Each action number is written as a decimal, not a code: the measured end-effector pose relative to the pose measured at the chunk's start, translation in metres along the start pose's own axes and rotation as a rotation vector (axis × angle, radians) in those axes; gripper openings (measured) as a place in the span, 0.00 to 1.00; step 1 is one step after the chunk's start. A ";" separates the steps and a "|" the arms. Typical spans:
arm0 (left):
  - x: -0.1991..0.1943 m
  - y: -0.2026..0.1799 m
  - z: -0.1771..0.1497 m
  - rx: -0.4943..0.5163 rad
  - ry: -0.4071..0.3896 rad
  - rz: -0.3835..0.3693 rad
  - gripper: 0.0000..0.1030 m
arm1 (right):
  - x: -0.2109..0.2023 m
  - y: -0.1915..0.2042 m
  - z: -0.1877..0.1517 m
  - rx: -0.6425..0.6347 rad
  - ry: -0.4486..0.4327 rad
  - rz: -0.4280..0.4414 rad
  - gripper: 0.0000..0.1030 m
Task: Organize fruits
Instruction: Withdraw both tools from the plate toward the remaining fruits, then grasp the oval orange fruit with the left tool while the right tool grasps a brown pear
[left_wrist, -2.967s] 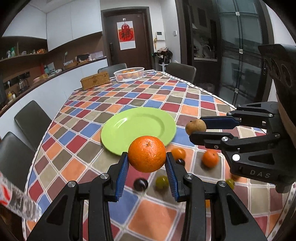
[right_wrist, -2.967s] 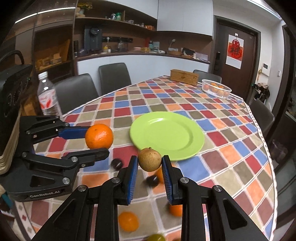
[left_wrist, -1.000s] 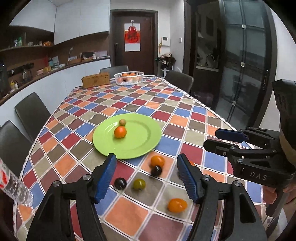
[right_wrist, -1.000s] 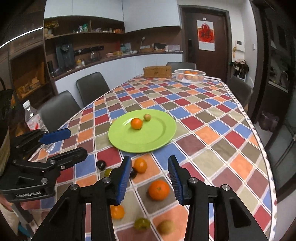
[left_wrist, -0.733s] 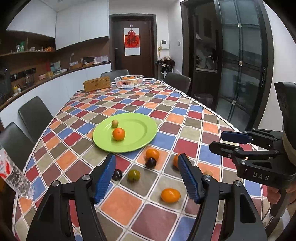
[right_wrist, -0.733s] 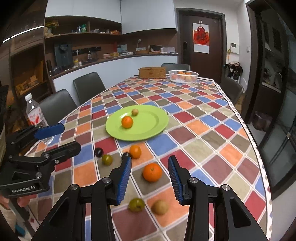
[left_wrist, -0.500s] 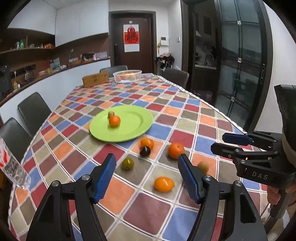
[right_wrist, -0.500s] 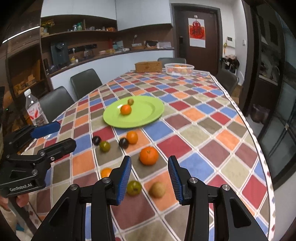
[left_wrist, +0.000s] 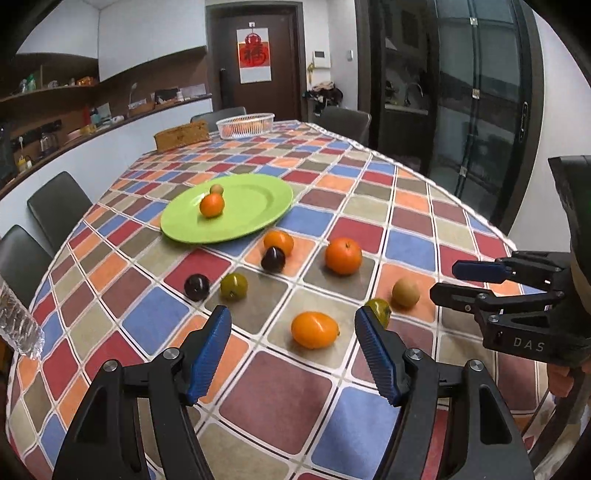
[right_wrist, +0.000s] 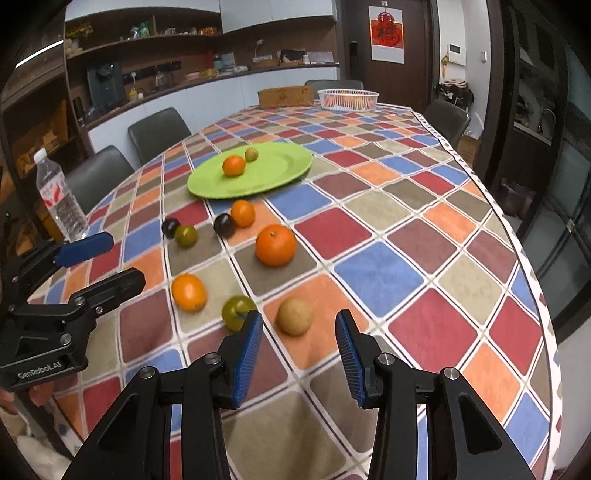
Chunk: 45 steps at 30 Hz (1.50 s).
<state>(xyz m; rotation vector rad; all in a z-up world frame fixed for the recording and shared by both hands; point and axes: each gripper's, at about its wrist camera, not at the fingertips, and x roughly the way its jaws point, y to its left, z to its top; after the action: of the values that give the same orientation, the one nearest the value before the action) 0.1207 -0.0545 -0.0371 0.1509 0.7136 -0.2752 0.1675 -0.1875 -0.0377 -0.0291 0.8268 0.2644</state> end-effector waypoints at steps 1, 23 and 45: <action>0.002 -0.001 -0.001 0.000 0.008 -0.005 0.67 | 0.001 -0.001 -0.001 -0.004 0.005 -0.001 0.41; 0.050 -0.003 -0.004 -0.006 0.174 -0.058 0.60 | 0.033 -0.009 0.001 -0.016 0.111 0.059 0.40; 0.070 0.000 0.001 -0.036 0.232 -0.110 0.38 | 0.055 -0.009 0.012 -0.018 0.150 0.126 0.29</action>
<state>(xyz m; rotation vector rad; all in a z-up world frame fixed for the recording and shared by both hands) 0.1715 -0.0688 -0.0829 0.1103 0.9582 -0.3538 0.2136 -0.1830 -0.0705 -0.0140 0.9767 0.3920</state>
